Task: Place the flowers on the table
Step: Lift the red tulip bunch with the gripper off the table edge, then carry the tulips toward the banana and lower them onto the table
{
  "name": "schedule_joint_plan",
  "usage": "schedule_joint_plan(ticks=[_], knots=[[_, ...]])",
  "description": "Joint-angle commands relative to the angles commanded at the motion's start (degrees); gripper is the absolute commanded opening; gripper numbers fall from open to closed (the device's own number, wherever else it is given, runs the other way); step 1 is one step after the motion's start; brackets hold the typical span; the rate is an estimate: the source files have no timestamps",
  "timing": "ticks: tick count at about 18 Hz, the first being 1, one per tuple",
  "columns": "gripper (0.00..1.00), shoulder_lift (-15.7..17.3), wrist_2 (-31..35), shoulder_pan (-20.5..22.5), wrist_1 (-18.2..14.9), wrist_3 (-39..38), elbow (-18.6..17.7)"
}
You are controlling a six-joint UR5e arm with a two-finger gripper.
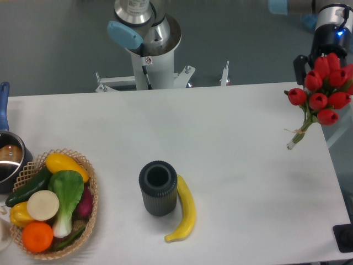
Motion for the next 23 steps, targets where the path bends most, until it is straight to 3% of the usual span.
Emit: schedule_joint_plan(ticks=[8,13,20,23], knots=[[0.45,2.0,3.9,-0.3,-0.2,0.2,-1.2],[0.45,4.0,15.2,-1.2,-0.4,-0.2,-1.6],[0.45,3.4,35.3,-10.3,-0.5,-0.1,-1.6],[0.45,1.3,43.6,-14.5,-0.4,0.5,-1.6]])
